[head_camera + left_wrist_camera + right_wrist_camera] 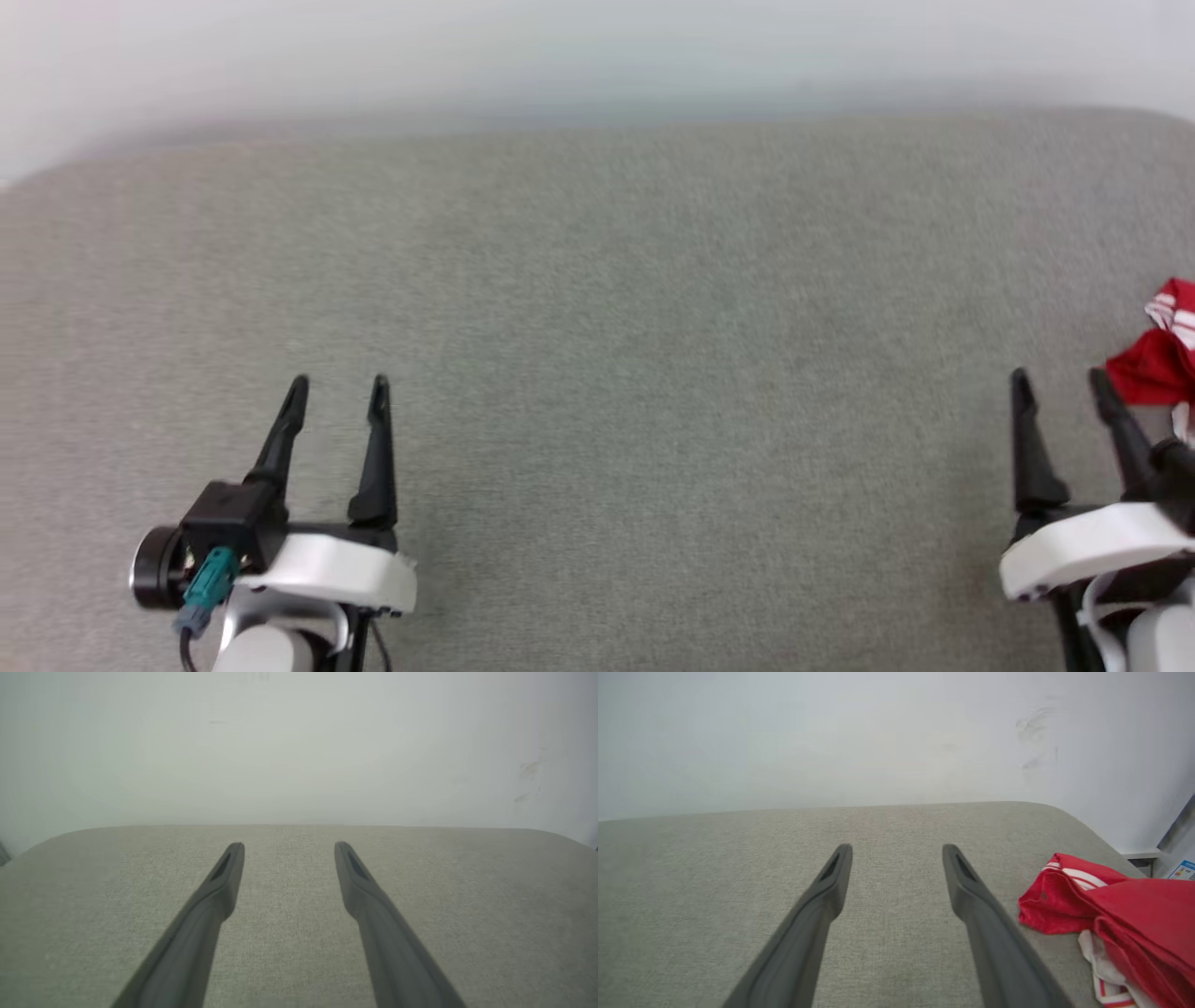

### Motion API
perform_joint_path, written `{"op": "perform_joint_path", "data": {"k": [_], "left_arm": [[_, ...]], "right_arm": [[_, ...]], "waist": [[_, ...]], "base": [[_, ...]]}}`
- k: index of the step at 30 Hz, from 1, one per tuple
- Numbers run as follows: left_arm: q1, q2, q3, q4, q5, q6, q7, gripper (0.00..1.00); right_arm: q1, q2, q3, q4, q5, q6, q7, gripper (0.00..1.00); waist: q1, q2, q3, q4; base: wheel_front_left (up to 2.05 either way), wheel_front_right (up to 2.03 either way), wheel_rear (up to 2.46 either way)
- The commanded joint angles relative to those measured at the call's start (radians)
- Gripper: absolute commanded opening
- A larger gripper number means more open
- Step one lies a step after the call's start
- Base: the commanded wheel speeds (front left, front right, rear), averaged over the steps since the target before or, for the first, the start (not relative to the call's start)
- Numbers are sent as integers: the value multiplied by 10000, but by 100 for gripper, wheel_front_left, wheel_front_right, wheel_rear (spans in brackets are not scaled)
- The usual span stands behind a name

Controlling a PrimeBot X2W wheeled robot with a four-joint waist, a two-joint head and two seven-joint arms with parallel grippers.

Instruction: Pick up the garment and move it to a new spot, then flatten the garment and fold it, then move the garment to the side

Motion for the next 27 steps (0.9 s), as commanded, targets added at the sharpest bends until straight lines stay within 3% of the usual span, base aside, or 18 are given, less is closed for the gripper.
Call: {"op": "perform_joint_path", "data": {"k": [1,7,20,27], "left_arm": [[160,15,77,2,-15,45,-62,100],[754,132,452,195,60,118,-65,100],[1675,87,373,753,75,-123,-48,100],[1580,56,343,1000,78,-192,-48,100]], "right_arm": [[229,68,99,-227,106,-13,6,100],[1117,261,906,-1335,219,-13,461,100],[3233,322,1098,-3158,677,-12,1256,100],[3292,324,1073,-3330,728,-12,1410,100]], "waist": [[3,-1,-362,293],[3,-1,-865,549],[3,-1,-1936,550],[3,-1,-1944,525]], "base": [[0,0,0],[0,0,0],[0,0,0],[0,0,0]]}}
